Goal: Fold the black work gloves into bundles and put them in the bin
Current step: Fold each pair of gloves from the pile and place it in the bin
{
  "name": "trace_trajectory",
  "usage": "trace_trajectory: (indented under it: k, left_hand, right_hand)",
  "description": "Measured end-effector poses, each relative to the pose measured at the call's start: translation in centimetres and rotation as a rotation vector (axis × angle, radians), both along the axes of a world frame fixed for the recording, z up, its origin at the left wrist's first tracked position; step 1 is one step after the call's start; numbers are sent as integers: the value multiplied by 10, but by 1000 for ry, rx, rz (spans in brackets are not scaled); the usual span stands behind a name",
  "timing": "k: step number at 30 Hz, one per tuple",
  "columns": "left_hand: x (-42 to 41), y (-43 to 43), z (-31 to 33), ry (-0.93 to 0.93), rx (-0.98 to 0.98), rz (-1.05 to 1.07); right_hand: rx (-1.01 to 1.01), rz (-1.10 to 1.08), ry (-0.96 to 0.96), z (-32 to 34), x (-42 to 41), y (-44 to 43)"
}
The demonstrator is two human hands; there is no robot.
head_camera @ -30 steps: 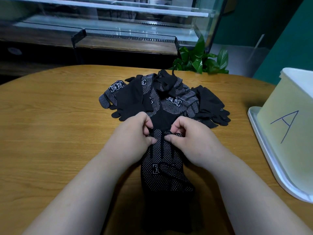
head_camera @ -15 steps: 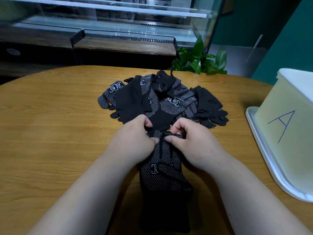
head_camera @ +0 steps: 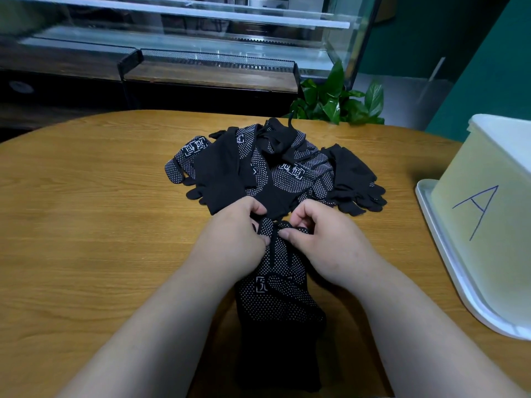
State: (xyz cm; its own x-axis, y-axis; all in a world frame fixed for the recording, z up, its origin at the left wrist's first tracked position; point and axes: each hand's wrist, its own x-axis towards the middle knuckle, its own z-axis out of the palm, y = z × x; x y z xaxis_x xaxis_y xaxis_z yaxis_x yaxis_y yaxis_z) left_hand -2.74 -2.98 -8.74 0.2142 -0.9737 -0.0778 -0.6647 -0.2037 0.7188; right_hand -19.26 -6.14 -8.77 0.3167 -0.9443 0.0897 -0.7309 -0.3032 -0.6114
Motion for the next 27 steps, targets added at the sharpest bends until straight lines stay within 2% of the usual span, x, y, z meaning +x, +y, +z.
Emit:
trace_trajectory:
  k: [5,12,22,25,27]
  left_hand:
    - [1,2,3,20,9,-60]
    - [3,3,7,152,-63,-73]
    - [11,1,4,715,26,-17]
    - [12,-1,2,655,-15,-4]
    - [13,-1,1,528,-59,-16]
  right_hand:
    - [17,-20,-36,-2,0,-1]
    - [15,-12,-38,-2,-1,-1]
    - [24,2,-88,0,-2,0]
    - [22,11,-120,1,-3,0]
    - [22,16,-141,3,-4,0]
